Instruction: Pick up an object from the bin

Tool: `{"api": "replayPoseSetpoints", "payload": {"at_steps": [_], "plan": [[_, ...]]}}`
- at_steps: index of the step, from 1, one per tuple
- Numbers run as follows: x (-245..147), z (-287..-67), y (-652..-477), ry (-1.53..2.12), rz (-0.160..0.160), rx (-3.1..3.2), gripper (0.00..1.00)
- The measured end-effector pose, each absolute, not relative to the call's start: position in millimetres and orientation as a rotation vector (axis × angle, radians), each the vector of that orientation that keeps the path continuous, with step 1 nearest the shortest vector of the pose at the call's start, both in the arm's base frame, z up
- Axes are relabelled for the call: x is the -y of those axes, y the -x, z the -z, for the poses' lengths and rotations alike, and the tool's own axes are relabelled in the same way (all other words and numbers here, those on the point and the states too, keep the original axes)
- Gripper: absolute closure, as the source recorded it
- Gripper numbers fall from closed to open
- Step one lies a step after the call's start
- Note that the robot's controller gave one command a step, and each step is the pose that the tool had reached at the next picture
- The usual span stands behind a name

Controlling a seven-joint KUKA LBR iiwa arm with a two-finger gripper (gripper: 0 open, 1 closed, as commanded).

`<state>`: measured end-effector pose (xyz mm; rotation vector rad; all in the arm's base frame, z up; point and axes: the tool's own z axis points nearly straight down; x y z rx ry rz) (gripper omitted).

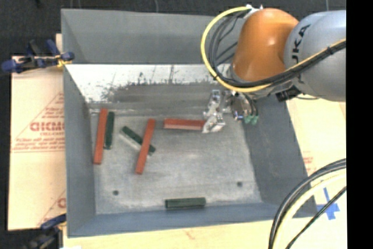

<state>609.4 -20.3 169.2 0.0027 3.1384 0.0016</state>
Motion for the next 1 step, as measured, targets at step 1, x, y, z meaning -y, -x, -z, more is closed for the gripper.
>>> {"api": "replayPoseSetpoints", "payload": {"at_steps": [1], "plan": [[21.9,-259.1,-620.9,-0.002,0.001,-3.137,1.0]]}}
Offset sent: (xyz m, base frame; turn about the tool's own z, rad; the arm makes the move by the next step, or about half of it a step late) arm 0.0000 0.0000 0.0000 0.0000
